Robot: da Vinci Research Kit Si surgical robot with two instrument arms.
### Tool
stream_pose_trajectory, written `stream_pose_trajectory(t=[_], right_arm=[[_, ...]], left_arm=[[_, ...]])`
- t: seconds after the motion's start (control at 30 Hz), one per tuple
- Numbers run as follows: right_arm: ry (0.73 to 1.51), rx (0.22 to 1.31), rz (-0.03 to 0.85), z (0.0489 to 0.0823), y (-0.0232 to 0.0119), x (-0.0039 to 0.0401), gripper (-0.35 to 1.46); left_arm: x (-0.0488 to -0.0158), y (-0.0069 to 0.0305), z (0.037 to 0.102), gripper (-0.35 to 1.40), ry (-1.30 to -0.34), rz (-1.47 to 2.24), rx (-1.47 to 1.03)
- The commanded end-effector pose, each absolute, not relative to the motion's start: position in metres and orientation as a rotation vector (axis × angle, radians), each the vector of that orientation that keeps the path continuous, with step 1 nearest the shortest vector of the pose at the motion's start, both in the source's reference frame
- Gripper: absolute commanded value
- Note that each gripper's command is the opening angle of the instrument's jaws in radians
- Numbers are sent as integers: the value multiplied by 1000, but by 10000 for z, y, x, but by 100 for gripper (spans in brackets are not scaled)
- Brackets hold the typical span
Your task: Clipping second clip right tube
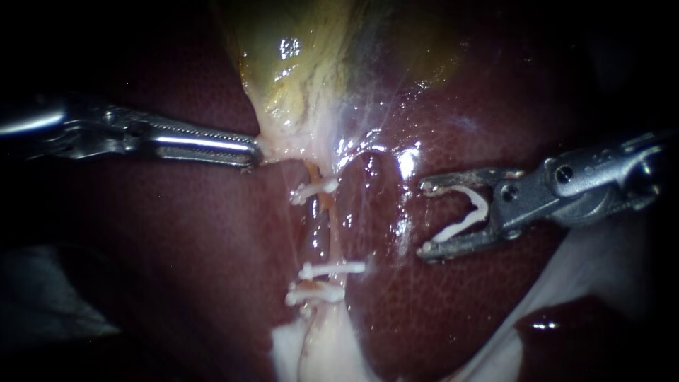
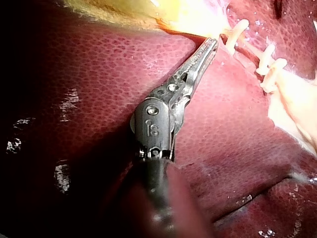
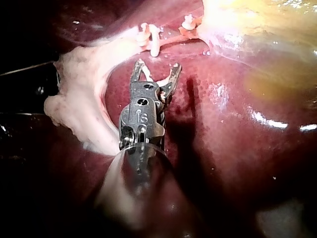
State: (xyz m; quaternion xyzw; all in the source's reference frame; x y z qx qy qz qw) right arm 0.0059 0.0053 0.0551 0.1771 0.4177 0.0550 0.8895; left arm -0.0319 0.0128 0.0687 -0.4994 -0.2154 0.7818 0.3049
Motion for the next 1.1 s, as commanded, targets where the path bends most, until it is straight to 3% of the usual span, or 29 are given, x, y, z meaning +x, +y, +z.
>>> stream_pose_trajectory(t=[0.03, 0.37, 0.63, 0.83, 1.1], right_arm=[[867, 368, 114, 552, 52, 59, 50], [866, 367, 116, 552, 52, 60, 50], [869, 391, 151, 562, 48, 81, 50], [905, 518, 244, 593, 37, 111, 50], [907, 595, 327, 641, 24, 150, 50]], left_arm=[[-317, 130, 683, -35, -574, 2068, -1322], [-286, 144, 623, -35, -587, 2033, -1344], [-286, 143, 614, -35, -581, 2033, -1347], [-286, 143, 614, -35, -580, 2033, -1347], [-287, 143, 615, -35, -579, 2033, -1347]])
